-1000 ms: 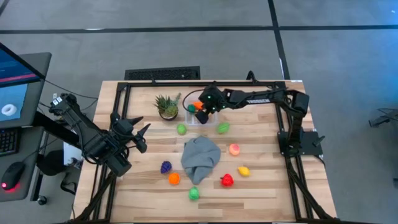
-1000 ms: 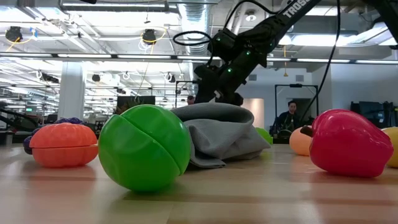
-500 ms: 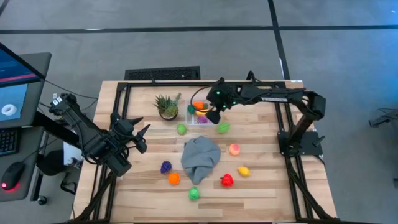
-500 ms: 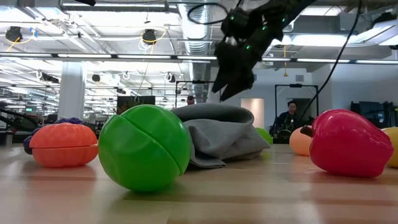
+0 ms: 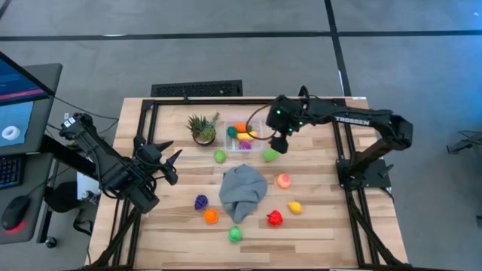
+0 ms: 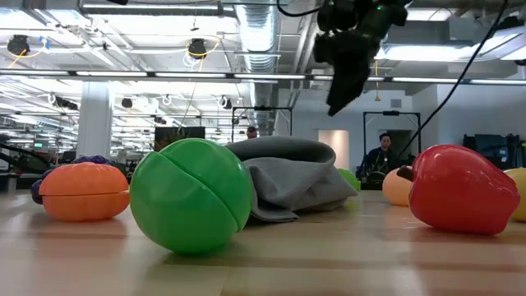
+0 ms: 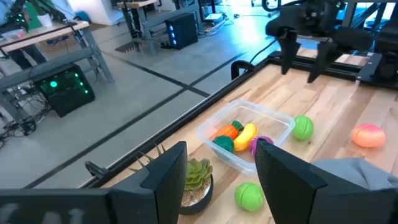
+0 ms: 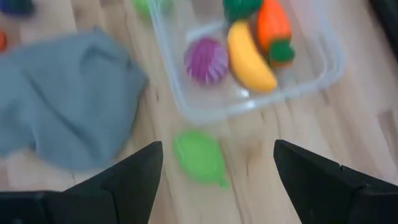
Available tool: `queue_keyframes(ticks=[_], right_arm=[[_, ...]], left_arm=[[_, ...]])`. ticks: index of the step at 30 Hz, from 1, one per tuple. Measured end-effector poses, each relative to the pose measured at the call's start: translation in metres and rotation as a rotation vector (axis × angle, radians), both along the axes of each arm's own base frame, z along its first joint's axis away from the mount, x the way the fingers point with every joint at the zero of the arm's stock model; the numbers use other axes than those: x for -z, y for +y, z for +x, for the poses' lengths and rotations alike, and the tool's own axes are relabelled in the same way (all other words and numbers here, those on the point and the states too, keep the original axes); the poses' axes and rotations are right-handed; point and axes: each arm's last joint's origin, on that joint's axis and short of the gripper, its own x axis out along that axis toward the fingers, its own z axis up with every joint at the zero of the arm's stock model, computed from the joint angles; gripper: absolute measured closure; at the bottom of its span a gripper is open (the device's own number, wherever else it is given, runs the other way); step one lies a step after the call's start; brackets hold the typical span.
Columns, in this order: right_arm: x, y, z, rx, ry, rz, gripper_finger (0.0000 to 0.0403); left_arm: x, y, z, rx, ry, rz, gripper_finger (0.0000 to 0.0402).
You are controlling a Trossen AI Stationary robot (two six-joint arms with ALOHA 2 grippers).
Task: Pick and placing Produce into tupperware
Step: Put the green melon into the transparent container
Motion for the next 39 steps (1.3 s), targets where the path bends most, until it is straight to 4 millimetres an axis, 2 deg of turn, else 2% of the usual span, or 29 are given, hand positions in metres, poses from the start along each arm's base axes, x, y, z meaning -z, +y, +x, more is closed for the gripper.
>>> queue_keyframes(ticks=[7,12,17,26,39], right_arm=[[0.021,0.010,-0.021,-0.097,0.078,0.035,0.0074],[0.043,0.013,-0.025,-0.162,0.104,0.022,0.0074],[0.058,0.014,-0.022,-0.199,0.088,0.010,0.0074],[0.065,0.011,-0.005,-0.267,-0.008,-0.054,0.0075],[0.110,0.013,0.010,-0.314,0.123,0.021,0.0075]], left_arm=[[0.000,0.000,0.000,-0.001,-0.002,-0.003,0.0221],[0.000,0.000,0.000,-0.001,-0.003,-0.003,0.0221],[0.000,0.000,0.000,-0.002,-0.004,-0.004,0.0221],[0.000,0.000,0.000,-0.009,-0.020,-0.020,0.0221],[0.001,0.000,0.000,-0.014,-0.016,-0.042,0.0221]])
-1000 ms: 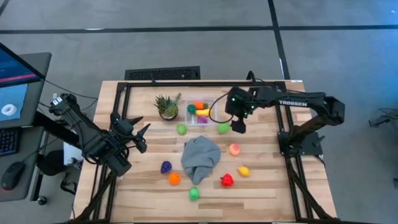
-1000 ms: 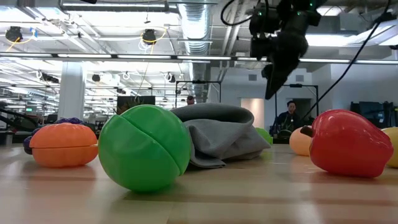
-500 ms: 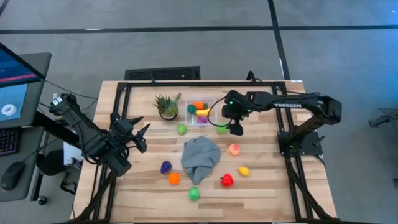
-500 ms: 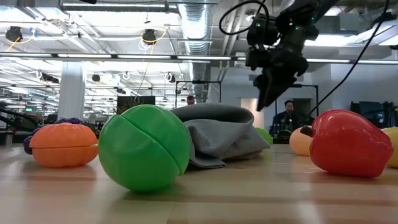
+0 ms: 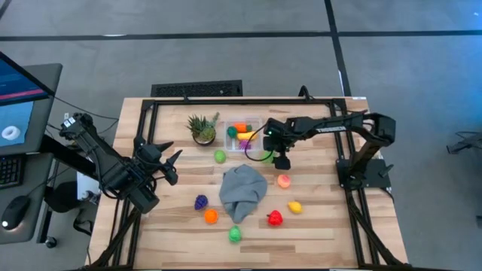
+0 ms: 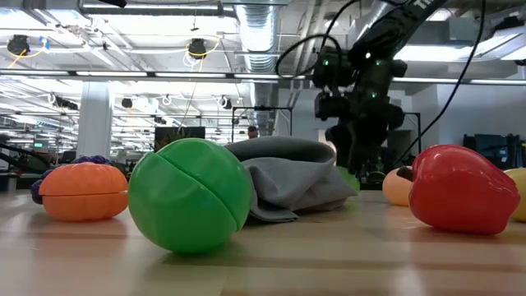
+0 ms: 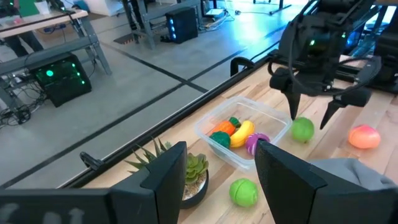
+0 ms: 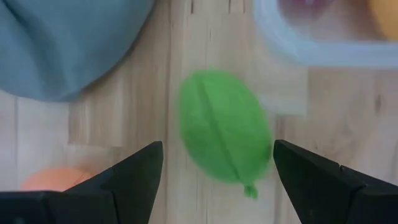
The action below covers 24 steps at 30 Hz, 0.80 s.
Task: Pick and placing Produce into tupperware
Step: Put the green melon into the transparent container
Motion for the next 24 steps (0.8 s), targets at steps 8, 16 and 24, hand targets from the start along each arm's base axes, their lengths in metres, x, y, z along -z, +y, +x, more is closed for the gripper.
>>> queue_keyframes(ticks=[8,16,24], right_arm=[[0.006,-0.004,0.003,0.008,0.004,0.007,0.0075],[0.003,0.000,0.006,-0.034,-0.036,-0.011,0.0075],[0.002,0.011,0.013,-0.107,-0.076,-0.059,0.0072]], left_arm=[[0.000,0.000,0.000,0.000,0.001,0.000,0.0221],[0.000,0.000,0.000,-0.001,-0.002,-0.004,0.0221],[0.000,0.000,0.000,-0.006,-0.010,-0.012,0.0221]])
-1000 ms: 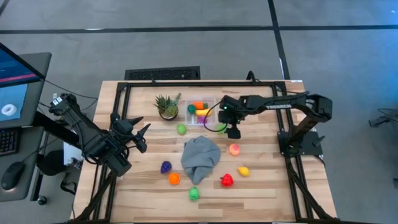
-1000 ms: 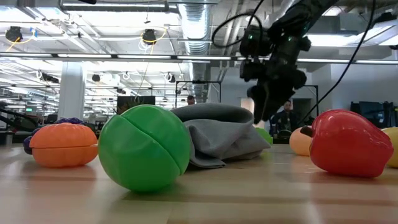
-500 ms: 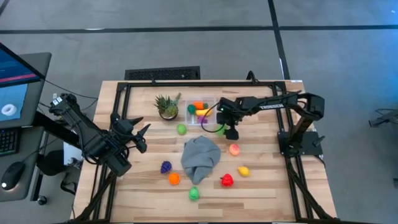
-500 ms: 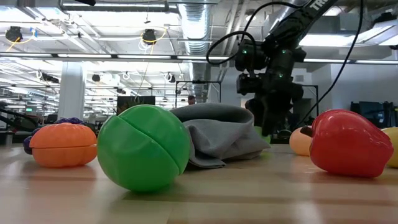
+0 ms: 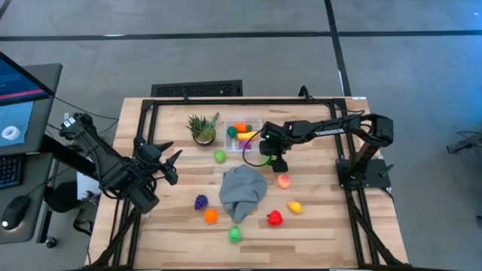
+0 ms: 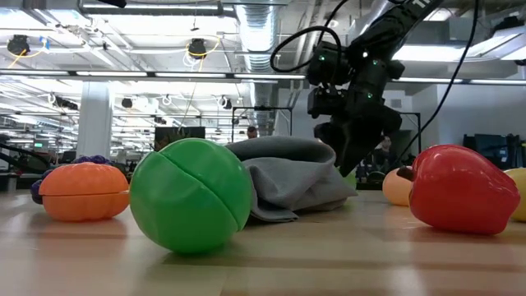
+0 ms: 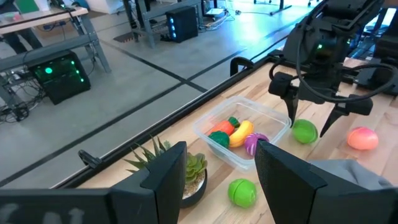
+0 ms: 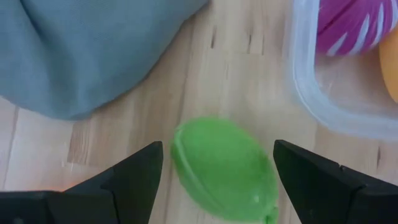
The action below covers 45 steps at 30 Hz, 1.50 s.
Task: Pick and placing Produce into tupperware
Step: Put the green melon into the transparent container
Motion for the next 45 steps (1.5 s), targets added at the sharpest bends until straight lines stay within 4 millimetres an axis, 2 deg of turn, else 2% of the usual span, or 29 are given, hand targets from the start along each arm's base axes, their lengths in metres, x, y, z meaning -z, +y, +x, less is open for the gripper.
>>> queue_keyframes(ticks=[8,20,31,39,45], right_arm=[[0.002,0.000,0.000,0.009,0.019,-0.026,0.0055],[0.003,-0.002,-0.001,0.011,0.025,-0.047,0.0068],[0.003,-0.003,-0.002,0.011,0.042,-0.047,0.0042],[0.004,-0.002,-0.004,0.011,0.064,-0.043,0.0042],[0.012,-0.002,-0.004,0.026,0.110,-0.030,0.0045]], left_arm=[[0.000,0.000,0.000,-0.003,-0.004,-0.009,0.0221],[0.000,0.000,0.000,-0.002,-0.005,-0.009,0.0221],[0.000,0.000,0.000,-0.003,-0.008,-0.012,0.0221],[0.000,-0.001,0.000,-0.002,-0.010,-0.014,0.0221],[0.000,-0.001,0.001,-0.003,-0.013,-0.019,0.0221]])
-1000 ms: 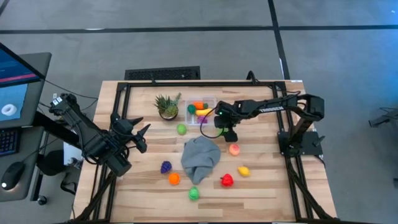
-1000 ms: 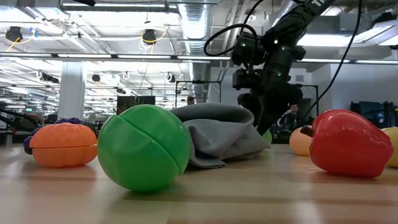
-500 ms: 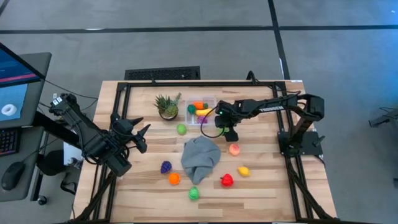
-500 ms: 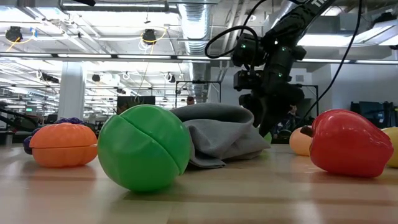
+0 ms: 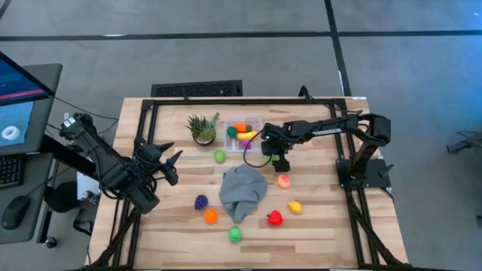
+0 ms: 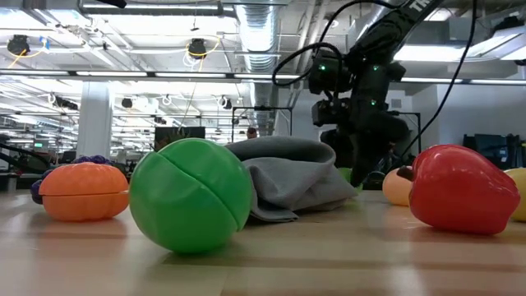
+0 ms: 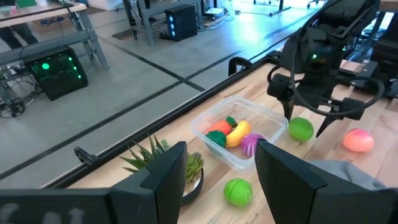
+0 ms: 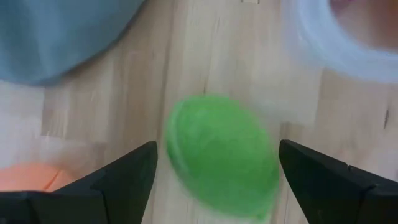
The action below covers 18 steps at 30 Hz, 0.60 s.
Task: Pick and placing Produce into tupperware
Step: Put the green melon into the transparent container
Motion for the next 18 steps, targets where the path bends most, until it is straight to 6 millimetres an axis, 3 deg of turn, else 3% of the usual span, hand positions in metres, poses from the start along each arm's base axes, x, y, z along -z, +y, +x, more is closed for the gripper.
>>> queue_keyframes(ticks=[7,18], right_arm=[[0.012,0.002,0.002,0.056,0.048,0.016,0.0054],[0.014,0.001,0.004,0.091,0.041,0.024,0.0081]], left_arm=[[0.001,0.000,0.000,0.002,0.016,-0.011,0.0221],[0.001,0.000,0.000,0.002,0.018,-0.010,0.0221]])
